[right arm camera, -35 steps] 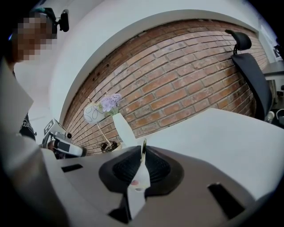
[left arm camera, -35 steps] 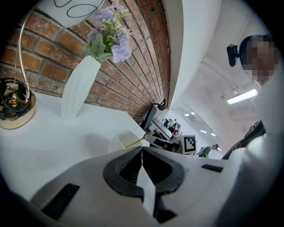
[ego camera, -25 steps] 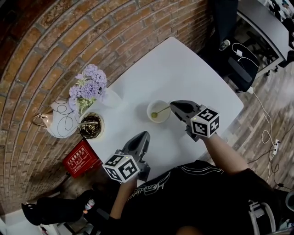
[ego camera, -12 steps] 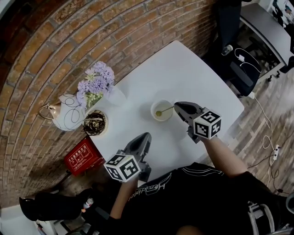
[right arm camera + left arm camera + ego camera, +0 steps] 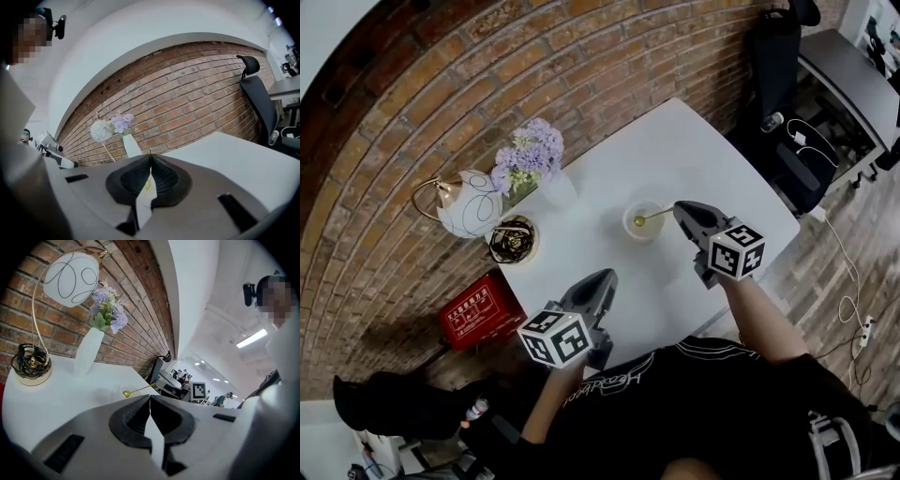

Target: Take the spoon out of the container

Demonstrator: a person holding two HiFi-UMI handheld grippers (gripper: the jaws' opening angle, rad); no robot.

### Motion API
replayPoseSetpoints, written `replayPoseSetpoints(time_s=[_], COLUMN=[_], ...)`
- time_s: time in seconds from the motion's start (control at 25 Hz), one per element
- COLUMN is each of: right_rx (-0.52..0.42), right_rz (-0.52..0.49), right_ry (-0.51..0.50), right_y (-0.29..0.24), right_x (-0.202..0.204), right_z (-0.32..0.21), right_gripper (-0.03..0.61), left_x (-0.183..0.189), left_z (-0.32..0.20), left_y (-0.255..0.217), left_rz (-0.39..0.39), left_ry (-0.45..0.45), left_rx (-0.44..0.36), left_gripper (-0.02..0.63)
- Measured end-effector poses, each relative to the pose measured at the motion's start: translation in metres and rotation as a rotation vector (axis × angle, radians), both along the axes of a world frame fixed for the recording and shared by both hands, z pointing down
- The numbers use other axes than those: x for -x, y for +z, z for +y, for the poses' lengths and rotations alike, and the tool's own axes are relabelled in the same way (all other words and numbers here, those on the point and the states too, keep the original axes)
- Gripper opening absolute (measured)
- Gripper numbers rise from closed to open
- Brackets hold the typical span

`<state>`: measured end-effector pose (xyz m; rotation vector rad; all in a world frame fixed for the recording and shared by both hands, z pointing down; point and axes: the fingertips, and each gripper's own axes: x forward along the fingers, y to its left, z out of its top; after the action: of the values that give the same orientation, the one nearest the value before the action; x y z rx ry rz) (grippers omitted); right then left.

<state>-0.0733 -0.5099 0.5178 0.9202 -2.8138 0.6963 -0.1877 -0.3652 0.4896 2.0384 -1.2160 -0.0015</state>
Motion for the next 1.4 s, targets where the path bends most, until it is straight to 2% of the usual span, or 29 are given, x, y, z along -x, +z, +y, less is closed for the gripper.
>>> replayPoseSetpoints(time_s=[0.32, 0.96, 1.24, 1.4], right_rx=[-0.093, -0.153, -0.17, -0.147], right_rz=[-0.023, -0.045, -0.069, -0.107], right_ry=[0.019, -0.036, -0.098, -0.081], right_y=[-0.055, -0.113, -0.126, -0.121], right_x=[-0.01, -0.017, -0.013, -0.017], right_z=[0.035, 0.172, 0.214, 0.219], right_gripper=[0.0, -0.002, 0.0, -0.001], left_x=[0.001, 0.0, -0.006, -0.008], left_z=[0.028, 0.091, 0.11, 0.115], left_y=[-0.035, -0.086, -0.094, -0.093], left_rz=[-0.01, -0.01, -0.017, -0.009], left_ry=[0.008, 0.032, 0.056, 0.058], left_rx=[-0.075, -0.22, -0.238, -0.234], left_gripper=[0.005, 0.005, 0.005, 0.005])
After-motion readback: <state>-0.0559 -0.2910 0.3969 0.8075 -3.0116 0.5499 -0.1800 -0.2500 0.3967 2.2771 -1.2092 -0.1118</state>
